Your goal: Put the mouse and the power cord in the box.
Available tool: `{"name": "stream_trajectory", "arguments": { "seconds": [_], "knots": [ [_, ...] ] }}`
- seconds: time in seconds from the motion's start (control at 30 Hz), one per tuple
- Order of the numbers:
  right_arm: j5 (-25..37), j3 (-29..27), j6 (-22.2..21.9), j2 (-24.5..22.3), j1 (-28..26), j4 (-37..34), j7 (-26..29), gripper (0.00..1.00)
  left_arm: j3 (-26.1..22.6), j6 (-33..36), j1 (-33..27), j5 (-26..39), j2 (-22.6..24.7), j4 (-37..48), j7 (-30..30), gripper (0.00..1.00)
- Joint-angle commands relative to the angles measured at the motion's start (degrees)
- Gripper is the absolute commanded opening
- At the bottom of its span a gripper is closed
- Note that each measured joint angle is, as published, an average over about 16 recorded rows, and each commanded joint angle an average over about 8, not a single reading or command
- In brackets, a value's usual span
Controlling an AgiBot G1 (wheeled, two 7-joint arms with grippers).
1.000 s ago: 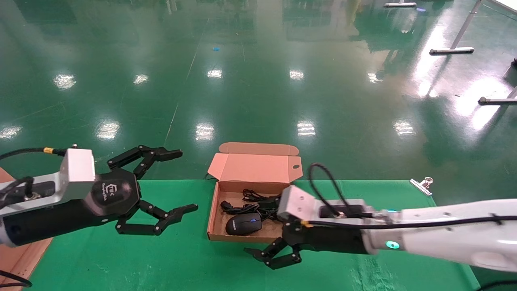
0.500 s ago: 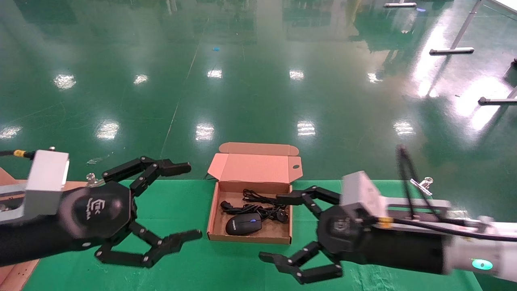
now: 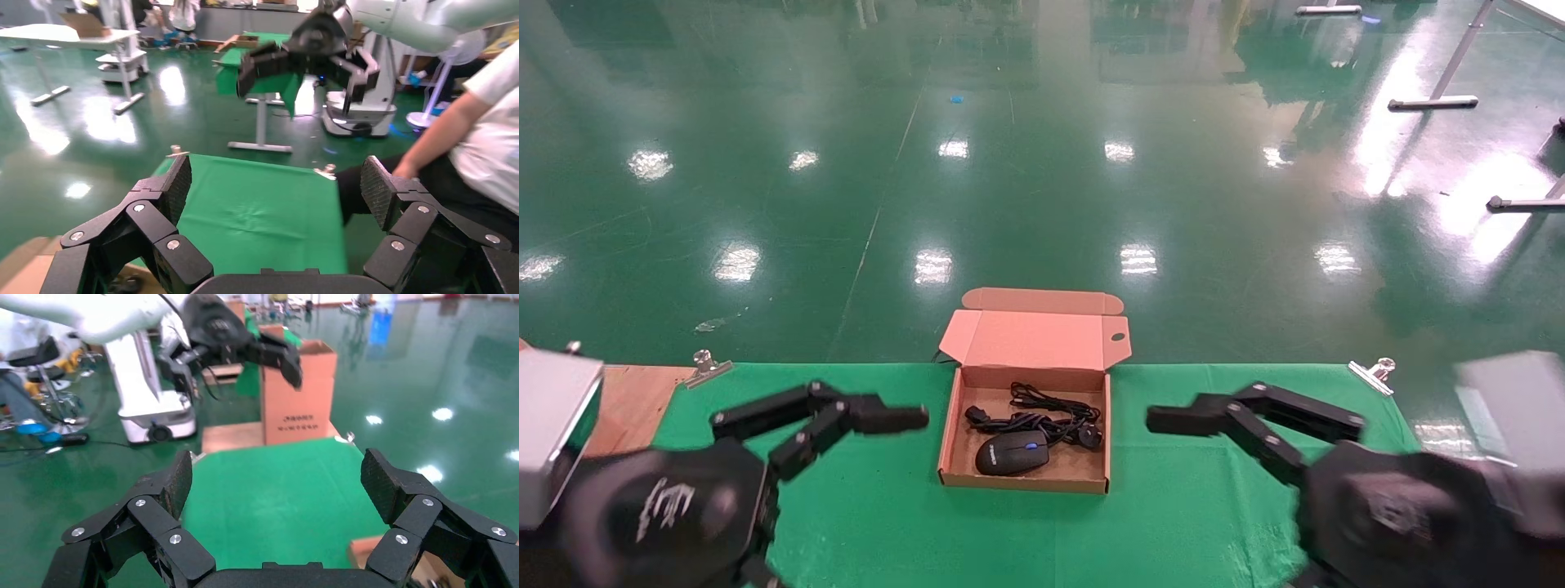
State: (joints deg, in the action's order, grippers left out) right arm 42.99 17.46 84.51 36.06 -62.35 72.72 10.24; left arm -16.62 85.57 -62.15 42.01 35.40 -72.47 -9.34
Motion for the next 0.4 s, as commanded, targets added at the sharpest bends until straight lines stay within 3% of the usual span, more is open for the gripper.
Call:
{"name": "stream_trajectory", "arguments": {
  "seconds": [0.03,0.4],
  "knots": [
    [-1.6,-2.0,1.7,-1.4,1.1,1.2,0.6,1.0,0.8,0.2,0.8,-0.2,-0.5,-2.1,-2.0,1.0],
    [-2.3,-2.8,2.3,-2.0,1.6,1.7,0.7,1.0,1.0,0.3,0.9,-0.3,-0.6,-2.6,-2.3,1.0]
  ]
}}
